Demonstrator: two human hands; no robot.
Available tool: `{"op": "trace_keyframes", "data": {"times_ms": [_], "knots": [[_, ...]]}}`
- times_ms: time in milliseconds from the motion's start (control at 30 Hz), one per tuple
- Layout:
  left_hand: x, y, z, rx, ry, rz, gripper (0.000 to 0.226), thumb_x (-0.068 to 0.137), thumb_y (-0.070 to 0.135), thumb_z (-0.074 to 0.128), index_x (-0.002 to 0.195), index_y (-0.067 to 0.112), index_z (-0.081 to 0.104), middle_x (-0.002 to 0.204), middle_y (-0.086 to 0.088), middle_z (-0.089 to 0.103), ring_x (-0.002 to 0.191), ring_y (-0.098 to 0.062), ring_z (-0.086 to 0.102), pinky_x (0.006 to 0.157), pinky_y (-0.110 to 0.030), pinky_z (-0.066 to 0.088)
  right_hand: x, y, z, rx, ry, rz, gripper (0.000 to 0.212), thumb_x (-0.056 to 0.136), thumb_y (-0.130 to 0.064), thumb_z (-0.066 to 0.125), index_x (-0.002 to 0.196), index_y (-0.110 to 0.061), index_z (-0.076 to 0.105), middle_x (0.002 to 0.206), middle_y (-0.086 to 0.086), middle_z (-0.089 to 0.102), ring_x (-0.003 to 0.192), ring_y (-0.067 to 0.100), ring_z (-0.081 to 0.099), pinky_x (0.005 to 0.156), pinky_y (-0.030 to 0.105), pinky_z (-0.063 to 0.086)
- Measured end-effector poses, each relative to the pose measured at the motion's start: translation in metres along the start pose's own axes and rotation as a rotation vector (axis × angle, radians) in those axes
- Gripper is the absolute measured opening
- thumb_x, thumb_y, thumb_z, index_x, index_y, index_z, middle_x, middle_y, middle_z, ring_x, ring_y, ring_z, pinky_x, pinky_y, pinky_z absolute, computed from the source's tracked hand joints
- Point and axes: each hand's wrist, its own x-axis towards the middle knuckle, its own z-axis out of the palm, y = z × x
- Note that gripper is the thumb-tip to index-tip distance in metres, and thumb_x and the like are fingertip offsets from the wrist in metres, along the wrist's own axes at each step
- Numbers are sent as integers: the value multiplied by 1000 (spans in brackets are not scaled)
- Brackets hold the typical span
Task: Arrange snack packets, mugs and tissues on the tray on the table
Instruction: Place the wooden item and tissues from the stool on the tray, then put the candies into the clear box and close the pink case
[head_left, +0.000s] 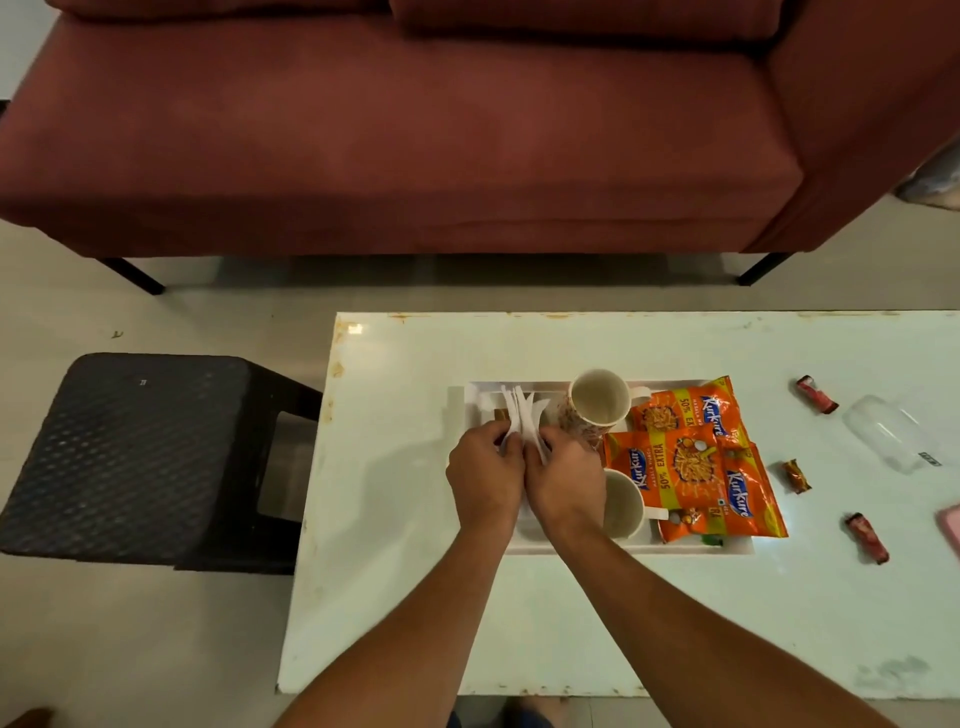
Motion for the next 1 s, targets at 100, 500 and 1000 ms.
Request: {"op": "trace_keyframes", "data": {"times_ms": [100, 500, 1000], "knots": [[-1, -1, 0, -12, 10, 5, 14, 92, 25, 65, 93, 22, 78, 86, 5, 76, 70, -12, 61, 60, -21, 36, 1, 2, 1, -47, 6, -6, 24, 98, -35, 58, 105, -16, 71, 105, 5, 69, 90, 23, 65, 73, 40, 57], [0, -12, -3, 29, -51, -19, 18, 92, 37, 64, 100, 27, 77, 94, 10, 76, 87, -14, 70, 72, -24, 44, 3, 4, 1, -191, -11, -32, 24, 98, -37, 58, 109, -19, 68, 109, 2, 68, 91, 22, 68, 75, 39, 60], [-10, 104, 6, -38, -243, 311, 15, 96, 28, 61, 105, 24, 73, 101, 5, 73, 87, -12, 64, 73, -23, 45, 11, -2, -113, -84, 311, 103, 22, 98, -33, 53, 101, -23, 73, 102, -5, 70, 81, 12, 63, 70, 25, 49]]}}
